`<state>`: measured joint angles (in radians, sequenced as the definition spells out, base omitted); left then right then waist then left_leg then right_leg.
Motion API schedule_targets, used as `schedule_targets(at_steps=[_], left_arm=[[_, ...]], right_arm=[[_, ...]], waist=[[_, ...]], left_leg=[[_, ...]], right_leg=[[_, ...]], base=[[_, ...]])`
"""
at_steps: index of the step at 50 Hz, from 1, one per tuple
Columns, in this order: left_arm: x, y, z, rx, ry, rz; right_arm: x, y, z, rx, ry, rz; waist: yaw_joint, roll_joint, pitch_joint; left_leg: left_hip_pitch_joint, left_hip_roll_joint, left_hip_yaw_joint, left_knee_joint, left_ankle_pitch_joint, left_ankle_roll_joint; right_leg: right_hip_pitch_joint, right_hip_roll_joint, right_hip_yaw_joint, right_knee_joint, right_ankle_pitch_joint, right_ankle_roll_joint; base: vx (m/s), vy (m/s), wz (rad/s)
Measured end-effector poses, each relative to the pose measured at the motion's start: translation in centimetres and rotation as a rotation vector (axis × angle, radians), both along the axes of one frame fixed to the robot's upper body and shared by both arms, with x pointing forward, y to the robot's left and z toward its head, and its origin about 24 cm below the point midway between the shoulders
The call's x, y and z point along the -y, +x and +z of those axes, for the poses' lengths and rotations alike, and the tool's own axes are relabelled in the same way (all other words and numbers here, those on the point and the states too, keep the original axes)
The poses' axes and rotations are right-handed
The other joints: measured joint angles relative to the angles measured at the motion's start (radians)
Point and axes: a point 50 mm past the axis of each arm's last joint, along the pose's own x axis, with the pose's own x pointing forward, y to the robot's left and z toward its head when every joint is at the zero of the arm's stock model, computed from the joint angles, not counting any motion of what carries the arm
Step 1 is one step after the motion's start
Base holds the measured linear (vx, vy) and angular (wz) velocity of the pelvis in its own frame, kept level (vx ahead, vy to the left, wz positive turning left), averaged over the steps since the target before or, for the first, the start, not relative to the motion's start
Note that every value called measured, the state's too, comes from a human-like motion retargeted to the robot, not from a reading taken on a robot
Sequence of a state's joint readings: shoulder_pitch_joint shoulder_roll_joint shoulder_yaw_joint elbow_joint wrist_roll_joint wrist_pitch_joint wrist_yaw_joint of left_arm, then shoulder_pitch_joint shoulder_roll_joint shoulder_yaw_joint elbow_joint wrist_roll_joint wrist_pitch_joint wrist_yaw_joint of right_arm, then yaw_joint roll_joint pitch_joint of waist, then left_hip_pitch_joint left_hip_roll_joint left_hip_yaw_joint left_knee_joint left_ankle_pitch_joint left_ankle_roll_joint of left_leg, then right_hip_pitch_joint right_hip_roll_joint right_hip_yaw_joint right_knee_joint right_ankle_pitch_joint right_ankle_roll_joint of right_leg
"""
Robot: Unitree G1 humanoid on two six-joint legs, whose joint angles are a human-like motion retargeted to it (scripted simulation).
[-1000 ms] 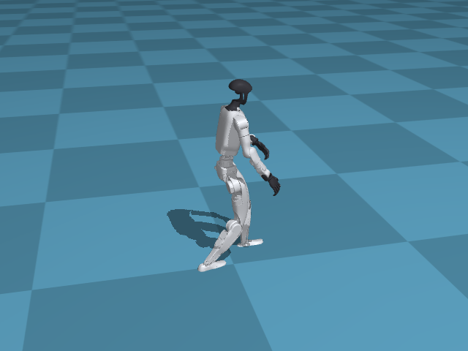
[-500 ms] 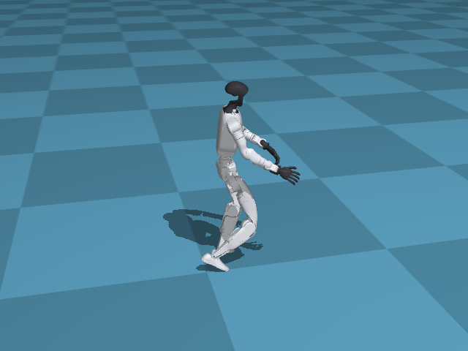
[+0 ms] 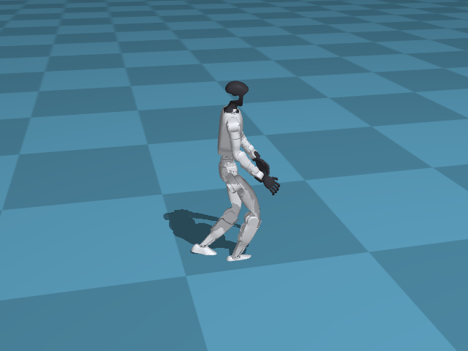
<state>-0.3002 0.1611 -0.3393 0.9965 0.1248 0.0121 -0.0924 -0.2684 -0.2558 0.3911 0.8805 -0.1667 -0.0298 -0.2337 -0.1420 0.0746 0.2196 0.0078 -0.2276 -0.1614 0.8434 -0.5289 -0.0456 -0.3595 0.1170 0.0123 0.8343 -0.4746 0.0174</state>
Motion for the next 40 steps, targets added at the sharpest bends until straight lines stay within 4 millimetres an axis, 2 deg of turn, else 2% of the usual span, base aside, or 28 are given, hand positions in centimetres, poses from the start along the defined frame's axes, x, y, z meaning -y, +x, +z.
schedule_targets(at_steps=[7,17,23,27,33,35,37,40], left_arm=[[-0.7,-0.7,-0.7,-0.040,0.015,0.043],[-1.7,-1.1,-1.1,-0.062,0.057,0.082],[-1.9,-1.2,-1.1,-0.061,0.090,0.062],[-2.0,-1.0,-1.0,-0.050,0.115,0.036],[-2.5,-0.6,-0.6,-0.027,0.161,-0.014],[-2.7,-0.8,-0.7,-0.026,0.178,-0.030],[-2.9,-0.9,-0.8,-0.032,0.193,-0.043],[-3.3,-1.3,-1.0,-0.050,0.216,-0.067]], right_arm=[[0.8,-1.8,-1.8,-0.132,0.020,-0.012],[1.1,-3.9,-3.7,-0.273,0.091,-0.047],[1.5,-5.8,-4.9,-0.357,0.108,-0.091],[1.9,-6.4,-5.3,-0.388,0.119,-0.125],[1.9,-6.2,-5.3,-0.396,0.147,-0.147],[1.7,-6.1,-5.3,-0.394,0.160,-0.144],[1.3,-5.8,-5.2,-0.387,0.177,-0.134],[0.9,-5.3,-4.9,-0.377,0.202,-0.120]], waist=[[0.058,-0.051,-0.025],[0.099,-0.135,-0.040],[0.088,-0.163,-0.034],[0.072,-0.180,-0.037],[0.048,-0.207,-0.047],[0.047,-0.217,-0.042],[0.058,-0.219,-0.045],[0.058,-0.224,-0.057]], left_leg=[[-0.054,0.055,0.009,0.014,-0.031,0.020],[-0.017,0.002,-0.095,-0.169,0.026,0.033],[0.005,-0.031,-0.106,-0.242,0.050,0.041],[0.017,-0.042,-0.093,-0.332,0.079,0.051],[0.018,-0.042,-0.039,-0.483,0.140,0.062],[0.006,-0.043,-0.004,-0.489,0.145,0.063],[-0.009,-0.027,0.043,-0.511,0.158,0.061],[-0.034,-0.011,0.086,-0.548,0.186,0.057]], right_leg=[[0.028,-0.028,0.000,-0.010,-0.036,0.011],[0.043,-0.060,0.058,-0.039,-0.042,0.047],[0.026,-0.062,0.113,-0.040,-0.029,0.082],[0.003,-0.065,0.156,-0.063,-0.001,0.113],[-0.047,-0.066,0.210,-0.121,0.071,0.176],[-0.069,-0.086,0.188,-0.118,0.083,0.176],[-0.104,-0.144,0.090,-0.120,0.061,0.124],[-0.137,-0.188,0.023,-0.117,0.027,0.105]], base=[[0.18,0.01,-0.22],[0.07,0.04,-0.42],[-0.05,0.10,-0.52],[-0.12,0.12,-0.56],[-0.17,0.10,-0.63],[-0.22,0.06,-0.93],[-0.21,0.02,-1.19],[-0.20,-0.02,-0.88]])
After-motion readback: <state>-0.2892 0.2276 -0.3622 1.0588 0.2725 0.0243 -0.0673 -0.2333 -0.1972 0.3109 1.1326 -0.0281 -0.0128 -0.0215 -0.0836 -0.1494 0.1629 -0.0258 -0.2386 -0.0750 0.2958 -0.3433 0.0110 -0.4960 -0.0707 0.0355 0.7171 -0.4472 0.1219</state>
